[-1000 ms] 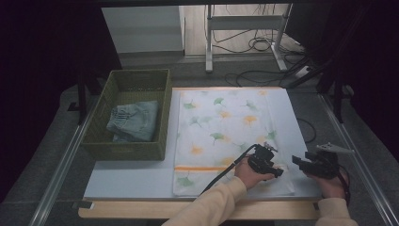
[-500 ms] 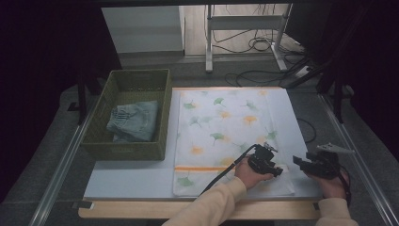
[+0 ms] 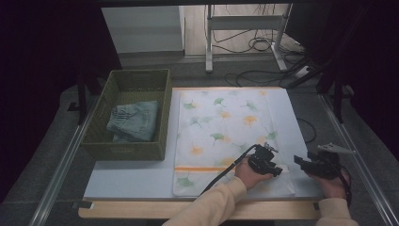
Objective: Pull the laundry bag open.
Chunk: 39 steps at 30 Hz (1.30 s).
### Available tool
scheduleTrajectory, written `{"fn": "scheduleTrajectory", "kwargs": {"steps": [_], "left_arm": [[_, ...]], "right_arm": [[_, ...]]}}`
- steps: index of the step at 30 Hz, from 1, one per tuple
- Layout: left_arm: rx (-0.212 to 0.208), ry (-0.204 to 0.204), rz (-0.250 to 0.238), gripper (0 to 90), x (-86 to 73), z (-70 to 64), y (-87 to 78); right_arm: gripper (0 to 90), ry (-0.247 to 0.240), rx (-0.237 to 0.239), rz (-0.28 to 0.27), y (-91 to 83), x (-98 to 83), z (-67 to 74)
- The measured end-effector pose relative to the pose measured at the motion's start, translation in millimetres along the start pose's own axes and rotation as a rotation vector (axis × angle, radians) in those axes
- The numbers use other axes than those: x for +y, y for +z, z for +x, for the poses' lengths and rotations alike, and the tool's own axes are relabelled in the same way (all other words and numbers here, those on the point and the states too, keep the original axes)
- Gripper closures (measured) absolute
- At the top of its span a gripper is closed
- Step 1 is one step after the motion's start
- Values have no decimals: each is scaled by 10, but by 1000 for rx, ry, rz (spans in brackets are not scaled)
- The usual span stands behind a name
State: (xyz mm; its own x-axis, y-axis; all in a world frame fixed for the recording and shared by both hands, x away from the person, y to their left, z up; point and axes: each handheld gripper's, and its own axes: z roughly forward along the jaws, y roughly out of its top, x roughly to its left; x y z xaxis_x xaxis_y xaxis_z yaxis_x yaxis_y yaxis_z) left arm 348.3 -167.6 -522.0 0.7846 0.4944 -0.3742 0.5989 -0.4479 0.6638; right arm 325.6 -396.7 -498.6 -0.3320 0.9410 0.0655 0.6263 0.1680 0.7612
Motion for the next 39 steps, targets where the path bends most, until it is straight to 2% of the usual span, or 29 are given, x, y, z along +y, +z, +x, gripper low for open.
{"fn": "scheduleTrajectory", "kwargs": {"steps": [17, 23, 29, 35, 39], "left_arm": [[5, 2, -4, 663, -1, -21, -2], [-14, -7, -4, 659, 0, -22, -4], [-14, -6, 2, 664, -5, -28, 28], [0, 10, 3, 696, -9, -59, 60], [53, 64, -4, 723, -23, -130, 86]], "right_arm": [[366, 2, -4, 0, -2, -4, -12], [366, 2, -9, -10, -17, 1, -12], [367, 5, -21, -17, -30, 0, -23], [367, 13, -29, -25, -39, 1, -31], [374, 27, -54, -49, -74, 6, -50]]}}
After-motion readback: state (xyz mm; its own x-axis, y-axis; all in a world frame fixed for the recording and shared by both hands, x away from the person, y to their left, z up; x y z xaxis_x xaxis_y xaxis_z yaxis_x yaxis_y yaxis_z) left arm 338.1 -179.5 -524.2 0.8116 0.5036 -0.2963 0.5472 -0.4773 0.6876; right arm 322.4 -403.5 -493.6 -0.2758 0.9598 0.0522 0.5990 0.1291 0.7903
